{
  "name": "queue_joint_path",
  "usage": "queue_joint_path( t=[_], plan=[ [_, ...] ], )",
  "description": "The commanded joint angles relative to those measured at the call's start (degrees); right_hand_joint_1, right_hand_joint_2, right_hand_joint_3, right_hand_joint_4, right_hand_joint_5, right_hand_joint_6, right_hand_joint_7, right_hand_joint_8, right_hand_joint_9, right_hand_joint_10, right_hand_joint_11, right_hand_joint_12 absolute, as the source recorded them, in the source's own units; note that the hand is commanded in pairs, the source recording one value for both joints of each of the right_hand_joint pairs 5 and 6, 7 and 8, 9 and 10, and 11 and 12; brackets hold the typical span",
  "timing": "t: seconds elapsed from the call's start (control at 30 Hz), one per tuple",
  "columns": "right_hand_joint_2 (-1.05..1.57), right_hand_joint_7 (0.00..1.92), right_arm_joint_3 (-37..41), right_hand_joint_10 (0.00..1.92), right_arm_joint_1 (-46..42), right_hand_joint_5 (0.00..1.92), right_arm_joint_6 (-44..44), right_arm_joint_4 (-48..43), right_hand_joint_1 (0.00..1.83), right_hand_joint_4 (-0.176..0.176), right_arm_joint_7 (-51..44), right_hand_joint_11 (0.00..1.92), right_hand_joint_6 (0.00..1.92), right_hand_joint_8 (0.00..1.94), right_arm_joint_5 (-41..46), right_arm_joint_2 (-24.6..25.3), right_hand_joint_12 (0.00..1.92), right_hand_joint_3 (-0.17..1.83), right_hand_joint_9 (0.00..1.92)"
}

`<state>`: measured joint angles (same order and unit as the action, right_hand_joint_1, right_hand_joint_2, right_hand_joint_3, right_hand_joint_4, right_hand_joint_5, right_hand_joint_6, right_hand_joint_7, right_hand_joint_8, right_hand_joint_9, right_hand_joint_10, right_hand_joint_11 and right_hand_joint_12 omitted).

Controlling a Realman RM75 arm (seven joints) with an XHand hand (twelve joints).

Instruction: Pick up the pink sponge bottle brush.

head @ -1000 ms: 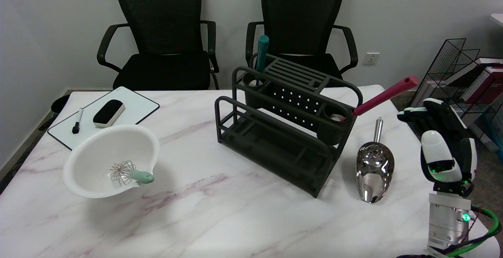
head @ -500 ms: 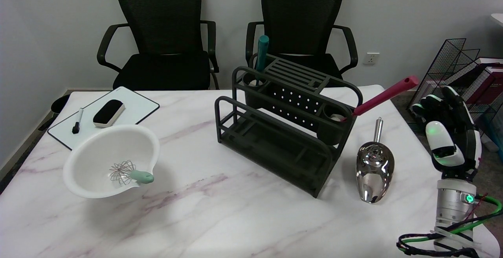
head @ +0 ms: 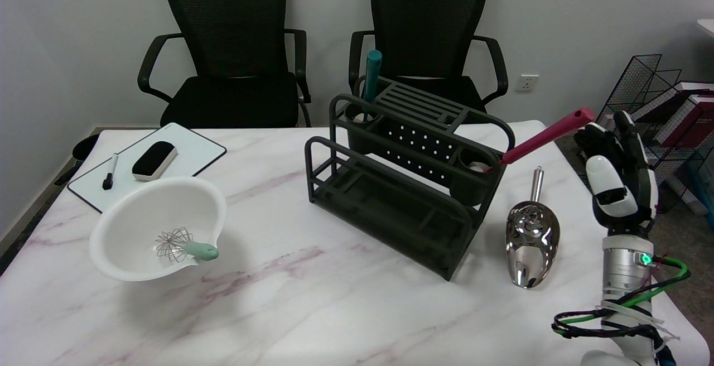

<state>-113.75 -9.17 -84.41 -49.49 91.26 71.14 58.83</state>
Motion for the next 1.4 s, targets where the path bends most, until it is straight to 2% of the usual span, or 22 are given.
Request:
queue_joint_path(
  t=[0.03,0.13,0.43,1.0,1.23,1.4],
  plan=[
    [-0.03,0.57,0.0,0.47,2.2,0.12,0.4,-3.2,1.00,0.000,3.0,0.31,0.12,0.57,-6.1,0.1,0.31,1.10,0.47],
    [-0.16,0.53,-0.2,0.42,1.8,0.10,0.1,-3.7,0.99,0.000,3.1,0.25,0.10,0.53,-7.5,0.2,0.25,1.05,0.42],
    [-0.20,0.47,-0.2,0.39,1.7,0.07,0.5,-5.7,0.98,0.000,2.7,0.23,0.07,0.47,-10.8,0.3,0.23,0.84,0.39],
    [-0.24,0.45,4.8,0.38,2.9,0.05,13.4,-11.4,0.99,0.000,3.1,0.23,0.05,0.45,-13.3,0.1,0.23,0.84,0.38],
    [-0.20,0.46,7.2,0.40,2.9,0.09,15.4,-14.1,0.98,0.000,3.2,0.24,0.09,0.46,-13.1,0.1,0.24,0.80,0.40],
    [-0.18,0.45,9.3,0.40,2.9,0.10,16.8,-13.5,0.98,0.000,7.7,0.25,0.10,0.45,-13.5,0.1,0.25,0.78,0.40]
  ],
)
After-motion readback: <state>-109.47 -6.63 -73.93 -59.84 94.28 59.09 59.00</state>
